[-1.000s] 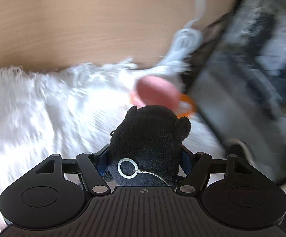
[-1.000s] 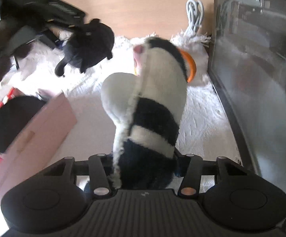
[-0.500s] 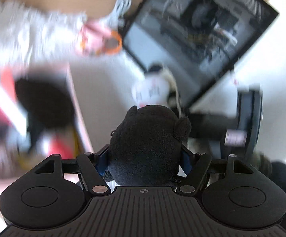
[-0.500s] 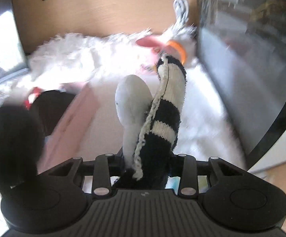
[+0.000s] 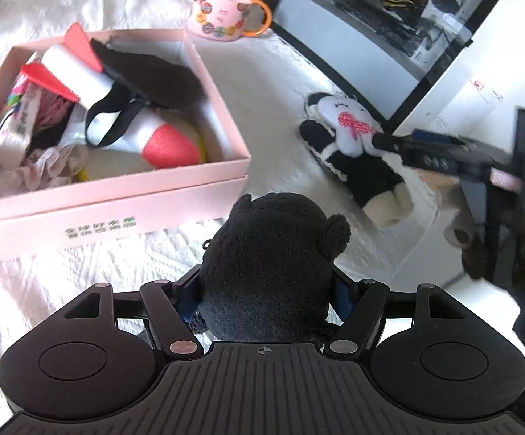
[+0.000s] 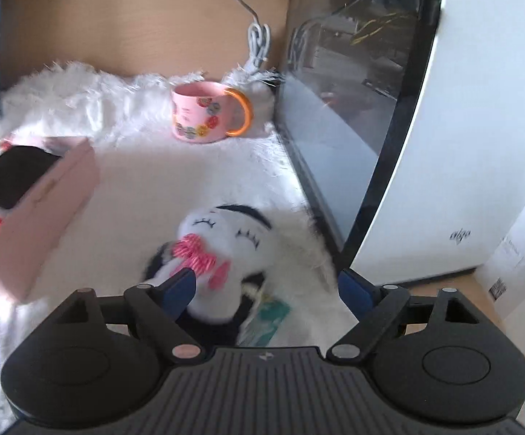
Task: Organize soft objects
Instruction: 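Grasp the white bunny plush with right tool while left tool carries the bear, then lower the black bear into the pink box with left tool while right tool carries bunny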
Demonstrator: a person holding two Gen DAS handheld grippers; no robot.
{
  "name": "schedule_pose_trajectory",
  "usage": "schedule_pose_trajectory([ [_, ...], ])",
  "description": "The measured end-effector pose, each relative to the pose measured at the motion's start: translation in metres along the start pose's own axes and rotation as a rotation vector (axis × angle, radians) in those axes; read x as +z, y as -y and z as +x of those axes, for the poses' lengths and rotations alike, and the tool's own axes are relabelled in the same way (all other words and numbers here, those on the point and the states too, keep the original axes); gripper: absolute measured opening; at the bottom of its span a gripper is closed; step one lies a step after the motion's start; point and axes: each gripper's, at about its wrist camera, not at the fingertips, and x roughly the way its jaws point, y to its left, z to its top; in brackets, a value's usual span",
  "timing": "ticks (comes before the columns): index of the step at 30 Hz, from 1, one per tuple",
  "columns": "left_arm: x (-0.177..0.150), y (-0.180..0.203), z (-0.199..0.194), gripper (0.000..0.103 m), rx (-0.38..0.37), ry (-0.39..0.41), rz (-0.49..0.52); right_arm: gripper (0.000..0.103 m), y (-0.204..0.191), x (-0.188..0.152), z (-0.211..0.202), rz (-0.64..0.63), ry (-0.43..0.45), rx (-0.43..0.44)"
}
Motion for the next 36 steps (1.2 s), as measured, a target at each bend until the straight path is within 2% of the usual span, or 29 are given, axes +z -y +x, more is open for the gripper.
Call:
schedule_pose_trajectory([
  [5,-0.011,-0.007,-0.008,0.075,0.022,0.004,-0.015,0.089,-0.029,-0.009,-0.011,-0.017,0.005,0.036],
  [9,-0.026,-0.010,-0.024,0.075,0.038,0.012,-0.017,0.089,-0.051,-0.002,0.024,-0.051,-0.054,-0.011],
  [11,-0.036,-0.013,-0.034,0.075,0.048,0.018,-0.025,0.096,-0.057,-0.002,0.044,-0.065,-0.099,-0.062],
  [13,-0.049,-0.018,-0.045,0.075,0.058,0.024,-0.036,0.096,-0.054,-0.005,0.050,-0.042,-0.112,-0.060],
  [15,-0.061,-0.025,-0.056,0.075,0.068,0.029,-0.060,0.086,-0.049,-0.006,0.050,-0.018,-0.121,-0.040],
  [16,-0.067,-0.027,-0.060,0.075,0.074,0.030,-0.074,0.069,-0.046,-0.007,0.051,-0.005,-0.130,-0.018],
  [17,-0.073,-0.030,-0.065,0.075,0.080,0.032,-0.084,0.058,-0.044,-0.007,0.048,0.011,-0.130,-0.005],
  [20,-0.091,-0.037,-0.077,0.075,0.087,0.036,-0.102,0.045,-0.055,-0.006,0.026,-0.019,-0.103,0.002],
  [23,-0.103,-0.041,-0.086,0.075,0.083,0.037,-0.089,0.042,-0.076,-0.007,-0.005,-0.061,-0.072,0.023],
  [27,-0.119,-0.040,-0.093,0.075,0.081,0.031,-0.038,0.041,-0.112,-0.016,-0.053,-0.131,-0.036,0.067],
  [30,-0.129,-0.038,-0.096,0.075,0.113,0.026,-0.008,0.041,-0.137,-0.029,-0.094,-0.179,-0.025,0.128],
  [36,-0.127,-0.025,-0.121,0.075,0.164,0.075,0.076,0.041,-0.177,-0.054,-0.158,-0.206,-0.068,0.305],
])
